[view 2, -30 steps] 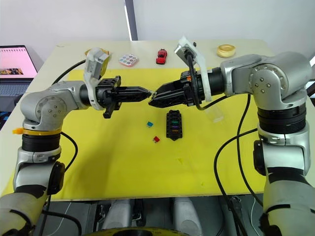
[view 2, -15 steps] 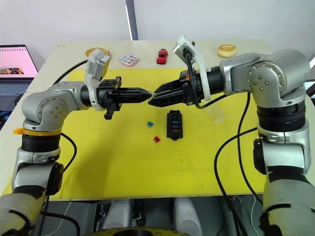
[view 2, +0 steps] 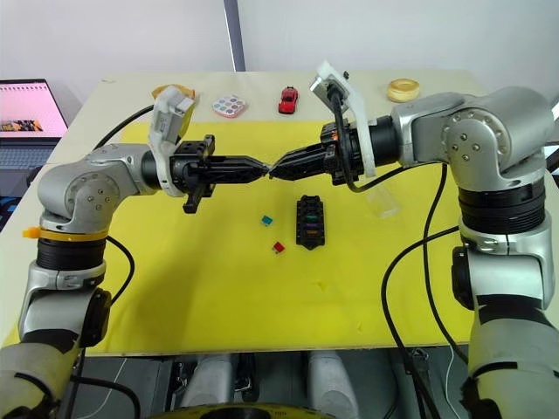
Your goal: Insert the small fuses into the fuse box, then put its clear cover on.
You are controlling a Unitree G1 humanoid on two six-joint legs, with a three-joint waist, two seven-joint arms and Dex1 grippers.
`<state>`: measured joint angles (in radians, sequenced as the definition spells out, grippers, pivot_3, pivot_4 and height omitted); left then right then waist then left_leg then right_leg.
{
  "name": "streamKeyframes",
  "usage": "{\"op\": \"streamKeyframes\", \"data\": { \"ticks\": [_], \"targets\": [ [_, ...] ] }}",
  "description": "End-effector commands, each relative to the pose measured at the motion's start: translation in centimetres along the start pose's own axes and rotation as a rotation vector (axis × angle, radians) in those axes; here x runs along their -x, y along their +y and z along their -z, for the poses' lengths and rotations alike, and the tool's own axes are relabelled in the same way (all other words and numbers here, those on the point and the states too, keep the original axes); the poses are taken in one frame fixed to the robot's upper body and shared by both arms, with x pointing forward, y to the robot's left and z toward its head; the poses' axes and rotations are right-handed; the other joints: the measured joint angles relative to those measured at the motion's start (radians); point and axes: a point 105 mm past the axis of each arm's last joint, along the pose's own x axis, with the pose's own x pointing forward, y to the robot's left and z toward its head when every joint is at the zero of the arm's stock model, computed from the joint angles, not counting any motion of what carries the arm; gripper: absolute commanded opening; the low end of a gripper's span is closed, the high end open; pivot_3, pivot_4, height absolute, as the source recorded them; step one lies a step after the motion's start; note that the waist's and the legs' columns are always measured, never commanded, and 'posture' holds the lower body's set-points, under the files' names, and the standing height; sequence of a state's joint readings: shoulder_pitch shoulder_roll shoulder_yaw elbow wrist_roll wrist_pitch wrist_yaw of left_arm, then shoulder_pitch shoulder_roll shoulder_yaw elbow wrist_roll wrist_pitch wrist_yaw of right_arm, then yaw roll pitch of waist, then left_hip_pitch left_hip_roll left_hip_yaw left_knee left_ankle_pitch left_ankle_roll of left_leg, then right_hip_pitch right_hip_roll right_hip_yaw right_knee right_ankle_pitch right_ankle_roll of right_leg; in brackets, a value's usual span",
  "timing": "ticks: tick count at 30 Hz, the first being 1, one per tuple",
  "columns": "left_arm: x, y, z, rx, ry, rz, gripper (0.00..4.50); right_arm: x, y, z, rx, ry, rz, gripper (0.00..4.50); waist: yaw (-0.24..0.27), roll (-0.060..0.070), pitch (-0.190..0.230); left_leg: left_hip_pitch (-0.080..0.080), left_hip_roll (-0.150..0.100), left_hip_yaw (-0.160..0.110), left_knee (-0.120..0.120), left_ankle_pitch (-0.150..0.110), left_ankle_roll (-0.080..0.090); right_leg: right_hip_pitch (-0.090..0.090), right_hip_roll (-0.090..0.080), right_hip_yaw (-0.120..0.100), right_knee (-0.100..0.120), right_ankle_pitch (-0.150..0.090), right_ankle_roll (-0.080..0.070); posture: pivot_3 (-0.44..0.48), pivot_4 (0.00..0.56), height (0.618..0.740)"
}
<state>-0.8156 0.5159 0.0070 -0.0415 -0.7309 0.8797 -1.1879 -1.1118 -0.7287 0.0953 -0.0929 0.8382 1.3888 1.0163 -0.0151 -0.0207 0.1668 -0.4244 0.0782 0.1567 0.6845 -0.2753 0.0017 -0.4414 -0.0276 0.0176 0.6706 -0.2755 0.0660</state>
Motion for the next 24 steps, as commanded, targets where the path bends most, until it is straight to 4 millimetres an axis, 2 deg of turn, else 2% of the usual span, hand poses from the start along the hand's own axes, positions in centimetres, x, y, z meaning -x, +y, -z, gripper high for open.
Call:
{"op": "streamKeyframes", "data": {
  "ticks": [1, 6, 7, 8, 12, 15, 20, 24],
  "targets": [
    [0.0, -0.2, -0.1, -0.028, 0.012, -0.002, 0.00, 0.1, 1.1, -1.0, 0.063, -0.016, -0.033, 0.05, 0.000, 0.000, 0.000, 0.000, 0.000, 0.000, 0.000, 0.000, 0.000, 0.000, 0.000, 0.000, 0.000, 0.000, 0.000, 0.000, 0.150, 0.740],
    [-0.3, 0.2, 0.4, -0.060, 0.040, -0.024, 0.00, 0.0, 0.9, -0.7, 0.076, 0.006, -0.019, 0.05, 0.000, 0.000, 0.000, 0.000, 0.000, 0.000, 0.000, 0.000, 0.000, 0.000, 0.000, 0.000, 0.000, 0.000, 0.000, 0.000, 0.150, 0.740],
    [-0.4, 0.5, 0.7, -0.073, 0.052, -0.039, 0.66, 0.0, 0.6, -0.4, 0.098, 0.030, 0.005, 0.00, 0.000, 0.000, 0.000, 0.000, 0.000, 0.000, 0.000, 0.000, 0.000, 0.000, 0.000, 0.000, 0.000, 0.000, 0.000, 0.000, 0.150, 0.740],
    [-0.5, 0.7, 0.9, -0.082, 0.060, -0.049, 0.87, -0.1, 0.4, -0.1, 0.114, 0.048, 0.021, 0.00, 0.000, 0.000, 0.000, 0.000, 0.000, 0.000, 0.000, 0.000, 0.000, 0.000, 0.000, 0.000, 0.000, 0.000, 0.000, 0.000, 0.150, 0.740],
    [-0.9, 1.8, 4.8, -0.191, 0.238, -0.081, 2.89, 0.0, -2.7, 2.6, 0.313, 0.188, 0.173, 0.00, 0.003, 0.000, 0.000, 0.000, -0.001, 0.000, 0.000, 0.000, 0.001, 0.000, 0.000, 0.000, -0.001, 0.000, 0.000, 0.000, 0.150, 0.740],
    [-1.2, 3.0, 7.4, -0.215, 0.309, -0.095, 4.43, 0.2, -4.5, 4.2, 0.374, 0.266, 0.205, 0.00, 0.001, 0.000, 0.000, 0.000, -0.002, 0.001, 0.000, 0.000, 0.001, 0.000, 0.000, 0.001, -0.002, 0.000, 0.000, 0.000, 0.150, 0.740],
    [-3.3, 4.2, 8.7, -0.194, 0.298, -0.075, 4.47, 0.1, -6.0, 6.6, 0.456, 0.364, 0.168, 0.00, 0.004, 0.000, 0.000, -0.002, -0.001, 0.002, 0.000, 0.000, 0.000, -0.002, 0.001, 0.001, -0.001, 0.000, 0.000, 0.000, 0.150, 0.740],
    [-3.9, 4.6, 9.3, -0.211, 0.327, -0.060, 4.47, 0.4, -6.8, 7.2, 0.464, 0.395, 0.170, 0.00, 0.002, 0.000, 0.000, -0.002, -0.001, 0.003, 0.000, 0.001, -0.001, -0.002, 0.001, 0.001, -0.001, 0.000, 0.000, 0.000, 0.150, 0.740]
  ]
}}
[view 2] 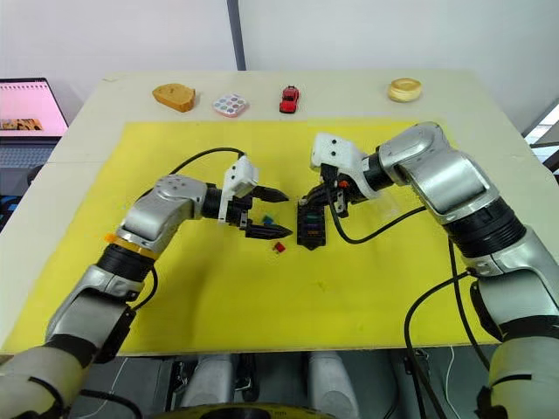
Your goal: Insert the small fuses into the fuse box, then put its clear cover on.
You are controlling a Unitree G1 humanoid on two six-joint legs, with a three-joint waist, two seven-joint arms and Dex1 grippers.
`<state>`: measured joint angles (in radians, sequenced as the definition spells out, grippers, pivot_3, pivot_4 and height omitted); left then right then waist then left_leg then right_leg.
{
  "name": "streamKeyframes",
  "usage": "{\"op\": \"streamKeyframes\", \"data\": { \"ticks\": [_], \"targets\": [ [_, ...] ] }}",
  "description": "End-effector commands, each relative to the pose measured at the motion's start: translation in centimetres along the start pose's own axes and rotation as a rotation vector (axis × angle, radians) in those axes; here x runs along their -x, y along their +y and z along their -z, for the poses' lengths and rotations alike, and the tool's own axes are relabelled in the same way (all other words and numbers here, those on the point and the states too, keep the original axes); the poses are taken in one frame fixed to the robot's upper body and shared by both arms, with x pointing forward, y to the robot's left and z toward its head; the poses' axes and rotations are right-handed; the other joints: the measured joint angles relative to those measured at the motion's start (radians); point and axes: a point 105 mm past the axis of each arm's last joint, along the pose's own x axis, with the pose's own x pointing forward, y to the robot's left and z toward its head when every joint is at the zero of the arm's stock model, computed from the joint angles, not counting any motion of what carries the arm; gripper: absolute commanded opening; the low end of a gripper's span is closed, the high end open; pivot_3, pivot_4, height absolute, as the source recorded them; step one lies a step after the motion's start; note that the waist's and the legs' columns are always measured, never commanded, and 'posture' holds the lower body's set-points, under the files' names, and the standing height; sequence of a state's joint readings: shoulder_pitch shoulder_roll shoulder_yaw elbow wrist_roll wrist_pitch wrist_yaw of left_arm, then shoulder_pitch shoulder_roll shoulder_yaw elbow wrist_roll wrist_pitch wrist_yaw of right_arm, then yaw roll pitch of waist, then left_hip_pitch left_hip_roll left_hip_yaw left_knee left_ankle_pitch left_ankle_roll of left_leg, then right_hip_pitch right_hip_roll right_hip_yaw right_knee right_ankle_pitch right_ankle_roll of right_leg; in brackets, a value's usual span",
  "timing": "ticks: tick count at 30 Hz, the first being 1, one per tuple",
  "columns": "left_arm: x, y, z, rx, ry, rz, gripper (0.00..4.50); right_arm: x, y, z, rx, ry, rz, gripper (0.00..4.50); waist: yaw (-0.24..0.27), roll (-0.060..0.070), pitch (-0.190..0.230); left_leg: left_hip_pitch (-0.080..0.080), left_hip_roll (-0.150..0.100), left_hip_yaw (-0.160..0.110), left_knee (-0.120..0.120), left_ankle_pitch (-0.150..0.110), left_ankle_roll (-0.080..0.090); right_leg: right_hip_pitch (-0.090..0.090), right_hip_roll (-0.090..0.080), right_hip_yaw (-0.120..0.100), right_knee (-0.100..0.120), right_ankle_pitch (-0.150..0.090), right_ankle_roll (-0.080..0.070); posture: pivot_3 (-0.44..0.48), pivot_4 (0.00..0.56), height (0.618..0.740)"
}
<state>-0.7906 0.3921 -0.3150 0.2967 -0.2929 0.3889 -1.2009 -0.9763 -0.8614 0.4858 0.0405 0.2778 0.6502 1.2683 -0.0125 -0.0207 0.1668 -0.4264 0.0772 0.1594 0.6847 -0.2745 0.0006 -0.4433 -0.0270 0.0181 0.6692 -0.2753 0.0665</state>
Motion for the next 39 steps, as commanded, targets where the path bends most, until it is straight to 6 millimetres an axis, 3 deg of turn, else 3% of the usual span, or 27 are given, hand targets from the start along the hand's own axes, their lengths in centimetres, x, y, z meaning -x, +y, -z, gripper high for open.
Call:
{"op": "streamKeyframes", "data": {
  "ticks": [1, 19, 34, 39],
  "targets": [
    [-0.4, 0.2, -0.9, -0.069, 0.005, 0.021, 4.47, 0.5, -0.5, 0.0, 0.044, 0.011, 0.016, 0.00, -0.002, 0.000, 0.000, 0.000, 0.000, 0.000, 0.000, 0.000, 0.000, 0.000, 0.000, 0.000, 0.000, 0.000, 0.000, 0.000, 0.150, 0.740],
    [-0.7, 0.7, -0.5, -0.084, 0.021, 0.008, 4.47, 0.0, -1.1, 1.4, 0.000, 0.042, 0.018, 0.00, -0.001, 0.000, 0.000, 0.000, 0.001, 0.000, 0.000, 0.001, -0.001, 0.000, 0.000, 0.000, 0.001, 0.000, 0.000, 0.000, 0.150, 0.740],
    [-0.9, 0.7, -0.5, -0.085, 0.019, 0.011, 4.47, 0.1, -0.5, 1.1, 0.002, 0.033, 0.007, 0.00, -0.001, 0.000, 0.000, 0.000, 0.001, -0.001, 0.000, 0.001, -0.002, 0.000, 0.000, 0.000, 0.001, 0.000, 0.000, 0.000, 0.150, 0.740],
    [-0.9, 0.6, -0.3, -0.083, 0.022, 0.014, 4.47, 0.4, -0.8, -0.1, -0.012, -0.018, 0.023, 0.00, -0.001, 0.000, 0.000, 0.000, 0.001, -0.001, 0.000, 0.001, -0.003, 0.000, 0.000, 0.000, 0.002, 0.000, 0.000, 0.000, 0.150, 0.740]
  ]
}}
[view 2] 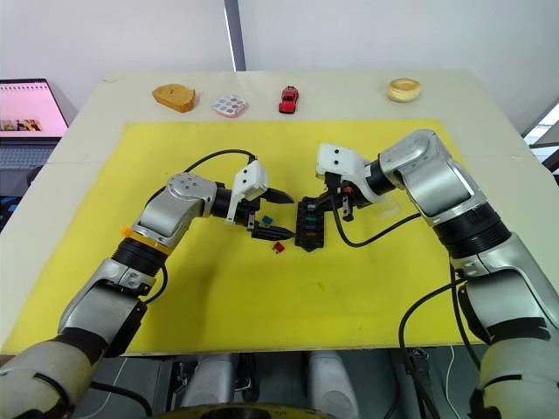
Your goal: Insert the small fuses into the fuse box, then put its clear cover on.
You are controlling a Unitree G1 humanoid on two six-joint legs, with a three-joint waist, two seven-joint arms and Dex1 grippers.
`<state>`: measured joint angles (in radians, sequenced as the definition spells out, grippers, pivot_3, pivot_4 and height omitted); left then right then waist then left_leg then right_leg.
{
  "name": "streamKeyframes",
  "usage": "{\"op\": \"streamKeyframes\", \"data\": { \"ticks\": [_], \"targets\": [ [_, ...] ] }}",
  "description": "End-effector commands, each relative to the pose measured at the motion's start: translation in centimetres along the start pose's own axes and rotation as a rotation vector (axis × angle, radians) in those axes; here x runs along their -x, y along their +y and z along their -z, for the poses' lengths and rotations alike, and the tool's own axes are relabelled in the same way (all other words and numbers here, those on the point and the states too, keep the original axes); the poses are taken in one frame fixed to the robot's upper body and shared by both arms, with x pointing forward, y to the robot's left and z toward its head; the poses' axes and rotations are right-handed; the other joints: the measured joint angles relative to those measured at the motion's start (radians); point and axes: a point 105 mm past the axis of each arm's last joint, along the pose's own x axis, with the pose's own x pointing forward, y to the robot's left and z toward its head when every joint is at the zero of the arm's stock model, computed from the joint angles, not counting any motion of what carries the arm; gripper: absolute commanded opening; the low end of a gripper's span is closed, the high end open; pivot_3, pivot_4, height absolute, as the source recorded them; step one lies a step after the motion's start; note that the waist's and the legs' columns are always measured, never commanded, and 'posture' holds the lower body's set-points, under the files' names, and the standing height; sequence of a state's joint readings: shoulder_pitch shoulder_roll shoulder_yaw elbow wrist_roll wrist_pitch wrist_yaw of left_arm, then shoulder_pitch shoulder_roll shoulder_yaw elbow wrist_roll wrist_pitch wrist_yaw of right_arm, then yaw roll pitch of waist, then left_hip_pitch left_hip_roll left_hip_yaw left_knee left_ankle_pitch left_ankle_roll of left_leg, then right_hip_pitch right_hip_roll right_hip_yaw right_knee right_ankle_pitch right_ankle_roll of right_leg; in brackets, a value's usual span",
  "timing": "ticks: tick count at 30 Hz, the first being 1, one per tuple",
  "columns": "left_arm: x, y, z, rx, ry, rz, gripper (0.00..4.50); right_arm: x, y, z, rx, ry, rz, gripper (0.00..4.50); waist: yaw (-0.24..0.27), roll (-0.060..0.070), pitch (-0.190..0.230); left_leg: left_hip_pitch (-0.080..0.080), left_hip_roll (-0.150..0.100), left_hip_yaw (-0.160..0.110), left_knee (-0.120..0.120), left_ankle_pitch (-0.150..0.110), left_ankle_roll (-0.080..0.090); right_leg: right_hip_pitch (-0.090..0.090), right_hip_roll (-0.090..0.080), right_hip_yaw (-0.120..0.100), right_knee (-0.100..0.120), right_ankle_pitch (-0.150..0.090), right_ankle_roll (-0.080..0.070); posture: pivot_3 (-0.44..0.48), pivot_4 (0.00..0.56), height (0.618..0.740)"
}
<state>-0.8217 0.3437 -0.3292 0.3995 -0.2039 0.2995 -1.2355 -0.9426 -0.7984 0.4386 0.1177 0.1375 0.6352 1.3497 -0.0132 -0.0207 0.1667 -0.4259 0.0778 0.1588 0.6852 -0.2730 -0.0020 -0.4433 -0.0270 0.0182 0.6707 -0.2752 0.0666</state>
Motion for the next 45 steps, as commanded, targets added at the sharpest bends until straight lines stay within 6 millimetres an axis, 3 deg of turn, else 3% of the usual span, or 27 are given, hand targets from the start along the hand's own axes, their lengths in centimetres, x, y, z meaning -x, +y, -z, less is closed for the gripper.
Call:
{"op": "streamKeyframes", "data": {
  "ticks": [1, 18, 45],
  "targets": [
    [0.2, 0.2, -1.0, -0.037, -0.023, -0.009, 4.47, 1.1, -0.4, -1.9, 0.030, -0.066, 0.034, 0.00, 0.000, 0.000, 0.000, 0.000, 0.000, 0.000, 0.000, 0.000, 0.000, 0.000, 0.000, 0.000, 0.000, 0.000, 0.000, 0.000, 0.150, 0.740],
    [0.1, 0.2, -0.9, -0.035, -0.020, -0.009, 4.47, 0.9, 0.4, -1.3, -0.005, -0.036, 0.016, 0.00, 0.001, 0.000, 0.000, 0.000, 0.000, 0.000, 0.000, 0.000, 0.000, 0.000, 0.000, 0.000, 0.000, 0.000, 0.000, 0.000, 0.150, 0.740],
    [0.0, 0.3, -0.9, -0.038, -0.019, -0.014, 4.47, 0.6, -0.4, 0.5, -0.010, 0.017, 0.063, 0.00, 0.001, 0.000, 0.000, 0.000, 0.000, 0.000, 0.000, 0.001, -0.001, 0.000, 0.000, 0.000, 0.001, 0.000, 0.000, 0.000, 0.150, 0.740]
  ]
}}
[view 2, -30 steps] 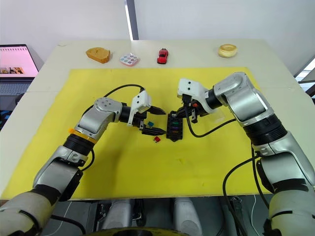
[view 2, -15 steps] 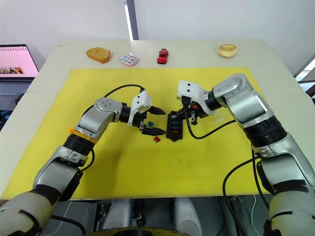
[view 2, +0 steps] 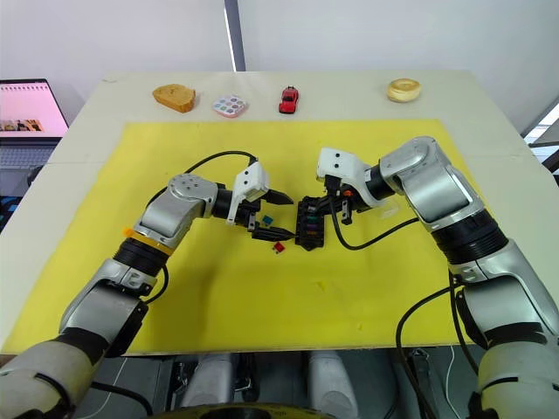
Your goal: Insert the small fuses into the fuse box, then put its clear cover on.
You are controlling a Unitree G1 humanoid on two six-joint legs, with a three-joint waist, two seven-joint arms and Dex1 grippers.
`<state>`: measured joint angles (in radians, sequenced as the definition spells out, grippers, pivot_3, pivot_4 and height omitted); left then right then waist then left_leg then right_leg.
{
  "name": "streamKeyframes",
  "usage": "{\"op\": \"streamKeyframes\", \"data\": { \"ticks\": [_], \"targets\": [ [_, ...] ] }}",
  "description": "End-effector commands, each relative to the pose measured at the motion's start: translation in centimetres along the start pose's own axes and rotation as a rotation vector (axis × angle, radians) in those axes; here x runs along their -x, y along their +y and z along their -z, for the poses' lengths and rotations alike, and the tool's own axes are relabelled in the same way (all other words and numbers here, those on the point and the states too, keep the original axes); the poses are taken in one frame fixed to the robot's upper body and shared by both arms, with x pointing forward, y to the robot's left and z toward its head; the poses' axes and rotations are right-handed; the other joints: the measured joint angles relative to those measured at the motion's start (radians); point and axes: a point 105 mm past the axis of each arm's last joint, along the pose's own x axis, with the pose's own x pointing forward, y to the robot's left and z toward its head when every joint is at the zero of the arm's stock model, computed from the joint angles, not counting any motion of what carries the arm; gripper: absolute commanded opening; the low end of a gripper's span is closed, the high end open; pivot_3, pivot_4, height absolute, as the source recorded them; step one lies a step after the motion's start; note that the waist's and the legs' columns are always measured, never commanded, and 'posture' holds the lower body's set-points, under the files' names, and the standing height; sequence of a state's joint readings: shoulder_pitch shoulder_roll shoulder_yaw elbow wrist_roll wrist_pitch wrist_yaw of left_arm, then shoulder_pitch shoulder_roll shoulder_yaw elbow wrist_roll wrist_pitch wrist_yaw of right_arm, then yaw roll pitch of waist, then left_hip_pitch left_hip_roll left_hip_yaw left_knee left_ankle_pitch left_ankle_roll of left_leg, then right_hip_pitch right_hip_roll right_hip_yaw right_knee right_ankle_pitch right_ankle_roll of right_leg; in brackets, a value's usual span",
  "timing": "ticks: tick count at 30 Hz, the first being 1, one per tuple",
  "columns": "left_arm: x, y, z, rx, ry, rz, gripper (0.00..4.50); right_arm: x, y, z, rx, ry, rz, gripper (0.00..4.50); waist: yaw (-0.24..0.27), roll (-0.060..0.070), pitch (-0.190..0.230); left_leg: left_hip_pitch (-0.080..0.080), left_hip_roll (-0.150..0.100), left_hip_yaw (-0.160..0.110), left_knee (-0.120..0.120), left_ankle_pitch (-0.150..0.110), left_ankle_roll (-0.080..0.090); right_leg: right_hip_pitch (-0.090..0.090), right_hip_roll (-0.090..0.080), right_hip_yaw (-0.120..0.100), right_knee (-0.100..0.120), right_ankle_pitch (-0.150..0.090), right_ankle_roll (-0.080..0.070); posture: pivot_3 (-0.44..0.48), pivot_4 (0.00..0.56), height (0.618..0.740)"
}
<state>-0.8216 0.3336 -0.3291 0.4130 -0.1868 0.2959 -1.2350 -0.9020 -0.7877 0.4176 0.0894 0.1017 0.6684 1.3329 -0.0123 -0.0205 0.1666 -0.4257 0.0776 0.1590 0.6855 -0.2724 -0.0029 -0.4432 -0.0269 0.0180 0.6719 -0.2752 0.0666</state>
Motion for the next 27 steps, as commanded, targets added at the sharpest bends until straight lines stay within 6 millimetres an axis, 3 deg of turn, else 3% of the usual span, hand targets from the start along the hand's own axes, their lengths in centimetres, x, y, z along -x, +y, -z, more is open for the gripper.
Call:
{"op": "streamKeyframes", "data": {
  "ticks": [1, 11, 27],
  "targets": [
    [0.2, 0.3, -1.2, -0.042, -0.029, -0.013, 4.47, 1.1, -0.7, -0.4, 0.021, -0.001, 0.042, 0.00, 0.000, 0.000, 0.000, 0.000, 0.000, 0.000, 0.000, 0.000, 0.000, 0.000, 0.000, 0.000, 0.000, 0.000, 0.000, 0.000, 0.150, 0.740],
    [0.2, 0.3, -1.2, -0.045, -0.028, -0.021, 4.47, 0.4, -1.0, 0.0, 0.042, 0.081, 0.065, 0.00, 0.000, 0.000, 0.000, 0.000, 0.000, 0.000, 0.000, 0.000, 0.000, 0.000, 0.000, 0.000, 0.000, 0.000, 0.000, 0.000, 0.150, 0.740],
    [0.4, 0.0, -0.8, -0.038, -0.027, -0.033, 4.47, -1.8, 0.3, 1.0, 0.070, 0.168, 0.018, 0.00, -0.002, 0.000, -0.001, 0.002, 0.000, 0.000, 0.001, 0.000, 0.000, 0.001, 0.000, 0.000, 0.001, 0.000, 0.000, 0.000, 0.150, 0.740]
  ]
}}
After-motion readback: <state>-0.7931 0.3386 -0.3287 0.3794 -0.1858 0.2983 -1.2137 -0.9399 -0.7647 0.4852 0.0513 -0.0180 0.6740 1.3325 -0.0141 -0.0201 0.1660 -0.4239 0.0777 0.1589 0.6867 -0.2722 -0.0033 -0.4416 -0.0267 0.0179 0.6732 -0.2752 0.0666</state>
